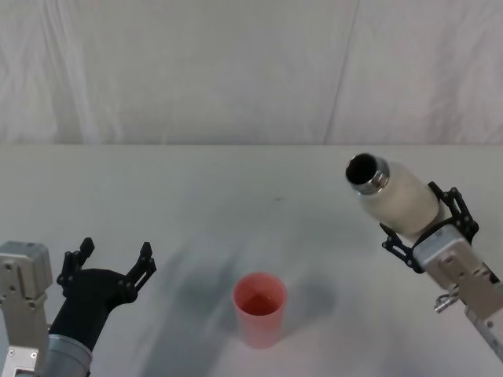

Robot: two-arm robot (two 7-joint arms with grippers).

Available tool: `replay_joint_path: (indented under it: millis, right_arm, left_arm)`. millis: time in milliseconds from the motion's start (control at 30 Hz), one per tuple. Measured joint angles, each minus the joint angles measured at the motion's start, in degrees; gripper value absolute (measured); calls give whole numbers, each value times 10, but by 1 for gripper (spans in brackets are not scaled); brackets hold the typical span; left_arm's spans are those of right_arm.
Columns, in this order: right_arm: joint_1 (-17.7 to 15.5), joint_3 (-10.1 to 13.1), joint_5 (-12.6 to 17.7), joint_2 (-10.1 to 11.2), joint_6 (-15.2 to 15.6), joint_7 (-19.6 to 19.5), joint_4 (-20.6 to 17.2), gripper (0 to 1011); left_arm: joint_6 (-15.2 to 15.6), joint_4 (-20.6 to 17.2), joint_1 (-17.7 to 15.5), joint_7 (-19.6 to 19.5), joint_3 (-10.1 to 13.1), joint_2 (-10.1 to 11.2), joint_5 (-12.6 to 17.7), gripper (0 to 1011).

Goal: Grasp the thermos with one hand and pour water into the cup lid.

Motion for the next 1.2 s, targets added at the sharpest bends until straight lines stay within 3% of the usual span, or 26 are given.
replay_joint_path:
  millis: [367,900,1200]
  right_arm:
    - [-9,-17,-73,14,0,-10,-11,962]
    - [-7,-37,-125,27,4,-13,-10,962]
    - [-6,-50,-171,38,7,-31,-9,962]
  left_arm:
    - [0,0,0,0,0,0,0,1001]
    - [0,0,0,0,0,0,0,1001]
    - [0,0,0,0,0,0,0,1001]
